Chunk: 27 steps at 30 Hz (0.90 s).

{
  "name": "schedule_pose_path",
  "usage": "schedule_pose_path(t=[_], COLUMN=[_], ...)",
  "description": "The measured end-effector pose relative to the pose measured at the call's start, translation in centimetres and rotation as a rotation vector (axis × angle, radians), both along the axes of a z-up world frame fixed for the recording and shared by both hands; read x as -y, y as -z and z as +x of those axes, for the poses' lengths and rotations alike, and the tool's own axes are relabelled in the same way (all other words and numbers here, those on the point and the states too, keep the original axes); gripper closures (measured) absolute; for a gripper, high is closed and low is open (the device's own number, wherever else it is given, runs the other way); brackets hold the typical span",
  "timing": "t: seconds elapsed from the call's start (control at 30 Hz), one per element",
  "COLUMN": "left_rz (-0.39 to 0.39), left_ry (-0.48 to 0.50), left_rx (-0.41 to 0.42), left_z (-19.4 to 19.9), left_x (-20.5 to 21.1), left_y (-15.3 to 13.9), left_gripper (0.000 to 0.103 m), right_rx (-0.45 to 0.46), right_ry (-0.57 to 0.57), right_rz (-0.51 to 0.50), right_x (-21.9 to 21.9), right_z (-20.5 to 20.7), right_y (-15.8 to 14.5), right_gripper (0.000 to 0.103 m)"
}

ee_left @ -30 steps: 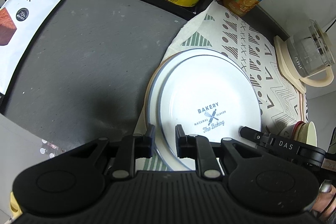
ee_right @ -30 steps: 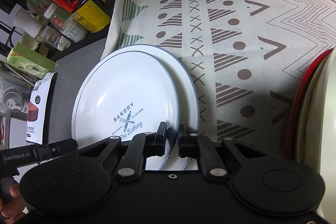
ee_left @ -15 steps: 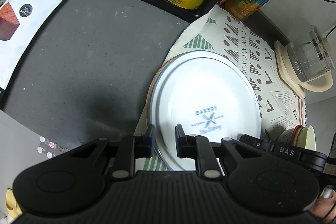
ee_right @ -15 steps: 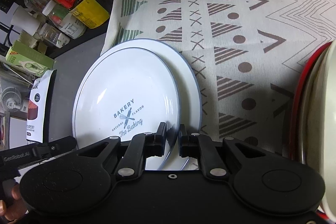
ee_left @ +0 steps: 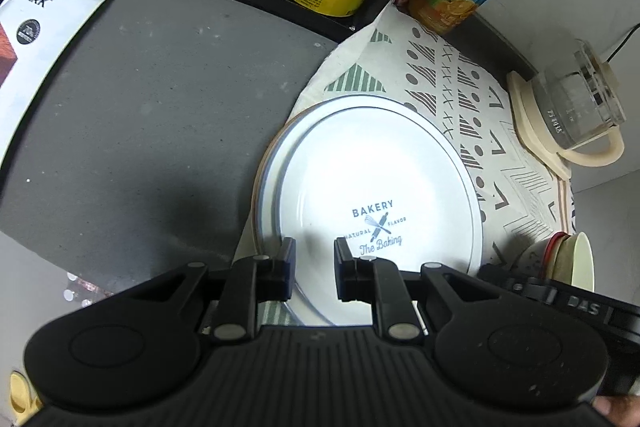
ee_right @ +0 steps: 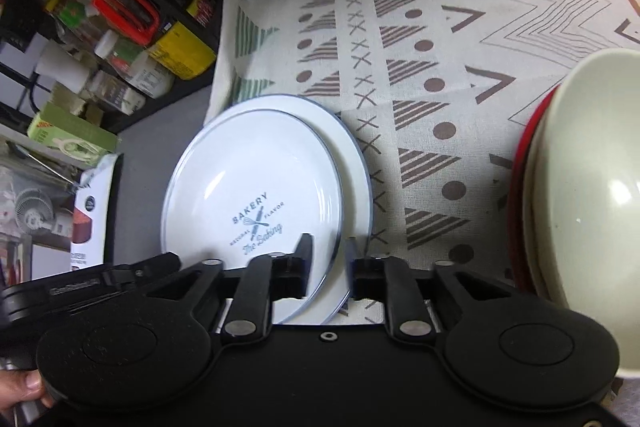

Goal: Organize plates and bowls
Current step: 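Open both tools and release the 'BAKERY' plate on the plate stack, then move both tools to the rim of the red bowl holding green bowls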

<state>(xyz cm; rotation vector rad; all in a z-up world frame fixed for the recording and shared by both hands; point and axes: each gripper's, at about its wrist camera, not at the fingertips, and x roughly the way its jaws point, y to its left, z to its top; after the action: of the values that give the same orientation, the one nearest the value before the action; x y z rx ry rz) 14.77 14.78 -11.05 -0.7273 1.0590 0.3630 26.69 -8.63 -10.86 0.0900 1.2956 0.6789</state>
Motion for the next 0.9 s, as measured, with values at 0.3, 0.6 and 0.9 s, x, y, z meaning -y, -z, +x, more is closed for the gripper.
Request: schedule_pose_path(t=[0.3,0.6,0.9], left_rz=[0.08,0.177,0.227], left_ry=[0.02,0.05,0.106], left_rx=[0.005,0.027,0.044], left_z=[-0.9,-2.1,-3.0], left_x=[1.1,3.6,7.0], left_y=[-2.4,-5.4,-7.0], left_gripper=[0.041,0.019,0.015], right_rx=[0.096,0.184,0.255], right_ry=[0.015,0.004,0.028], right_rz=[0.03,0.085,0.126], right_x=[2.4,4.8,8.2], right_z=[-1.0,-2.8,-4.8], right_y=[-2.6,-5.2,-7.3], right_gripper=[0.046,0.01,0.001])
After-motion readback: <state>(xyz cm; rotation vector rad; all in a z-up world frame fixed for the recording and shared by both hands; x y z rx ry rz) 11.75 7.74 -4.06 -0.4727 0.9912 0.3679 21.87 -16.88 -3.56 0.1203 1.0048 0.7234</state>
